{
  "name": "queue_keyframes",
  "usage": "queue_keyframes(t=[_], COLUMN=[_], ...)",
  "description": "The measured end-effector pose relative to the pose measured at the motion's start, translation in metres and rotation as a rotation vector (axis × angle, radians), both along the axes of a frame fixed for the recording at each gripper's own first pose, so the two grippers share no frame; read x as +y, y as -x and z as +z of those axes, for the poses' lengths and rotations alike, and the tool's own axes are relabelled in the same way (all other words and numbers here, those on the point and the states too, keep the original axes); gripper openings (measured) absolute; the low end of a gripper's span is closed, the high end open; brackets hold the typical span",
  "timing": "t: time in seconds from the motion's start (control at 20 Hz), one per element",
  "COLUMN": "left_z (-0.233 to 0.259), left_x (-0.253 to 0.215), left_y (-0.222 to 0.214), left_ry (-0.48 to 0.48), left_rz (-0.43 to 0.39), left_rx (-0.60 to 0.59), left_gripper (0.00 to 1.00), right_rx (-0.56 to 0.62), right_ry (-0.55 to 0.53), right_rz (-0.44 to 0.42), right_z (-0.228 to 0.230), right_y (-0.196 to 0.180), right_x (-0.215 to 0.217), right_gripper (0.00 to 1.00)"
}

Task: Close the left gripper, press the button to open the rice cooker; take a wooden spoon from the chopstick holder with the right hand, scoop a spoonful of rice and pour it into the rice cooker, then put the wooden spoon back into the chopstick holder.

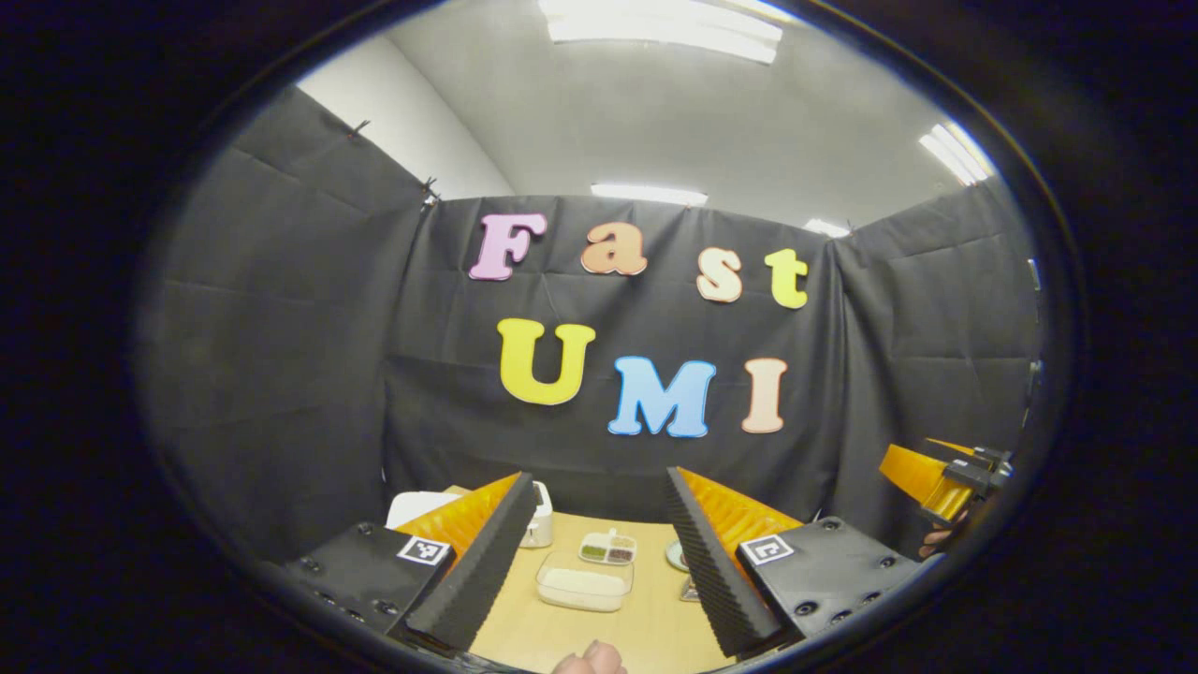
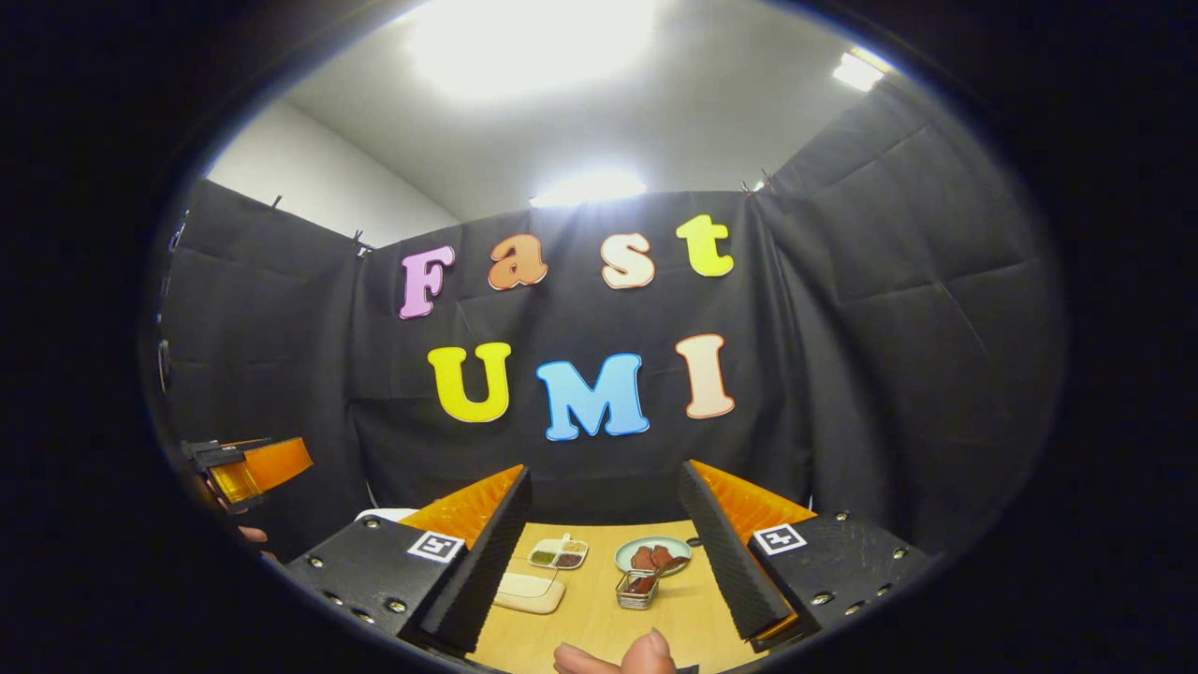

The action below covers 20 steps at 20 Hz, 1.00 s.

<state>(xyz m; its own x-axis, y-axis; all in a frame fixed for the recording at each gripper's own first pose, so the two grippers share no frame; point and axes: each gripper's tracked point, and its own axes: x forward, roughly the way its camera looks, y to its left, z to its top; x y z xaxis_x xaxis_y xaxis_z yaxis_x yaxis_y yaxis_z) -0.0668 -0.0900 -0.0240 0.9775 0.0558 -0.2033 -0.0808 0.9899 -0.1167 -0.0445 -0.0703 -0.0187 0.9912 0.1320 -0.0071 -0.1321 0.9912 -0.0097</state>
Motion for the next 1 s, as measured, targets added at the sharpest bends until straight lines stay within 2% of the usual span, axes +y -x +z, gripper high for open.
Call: queue_keyframes(t=[0.1, 0.25, 0.35, 0.6, 0.65, 0.7, 1.0], left_z=[-0.005, 0.0, 0.0, -0.008, -0.007, -0.005, -0.008], left_x=[0.002, 0.017, 0.02, 0.04, 0.044, 0.05, 0.061], left_y=[0.0, -0.003, -0.003, -0.001, 0.0, 0.001, -0.003], left_ry=[0.044, 0.019, 0.039, 0.061, 0.06, 0.054, 0.052], left_rz=[-0.007, -0.023, -0.034, -0.039, -0.034, -0.029, -0.037], left_rx=[0.012, -0.001, -0.009, -0.004, -0.007, -0.014, -0.016], left_gripper=[0.94, 0.93, 0.94, 0.93, 0.96, 0.94, 0.93], right_rx=[-0.022, -0.014, -0.023, -0.004, -0.004, -0.009, -0.001], right_ry=[0.029, 0.024, 0.049, 0.029, 0.032, 0.037, 0.054], right_rz=[-0.021, -0.003, -0.031, -0.024, -0.026, -0.028, -0.025], right_z=[0.009, 0.01, 0.013, 0.014, 0.014, 0.016, 0.015], right_y=[0.004, 0.01, 0.01, 0.015, 0.015, 0.015, 0.017], right_x=[0.003, 0.022, 0.019, 0.04, 0.041, 0.043, 0.054], right_gripper=[0.96, 0.96, 0.96, 0.96, 0.97, 0.96, 0.96])
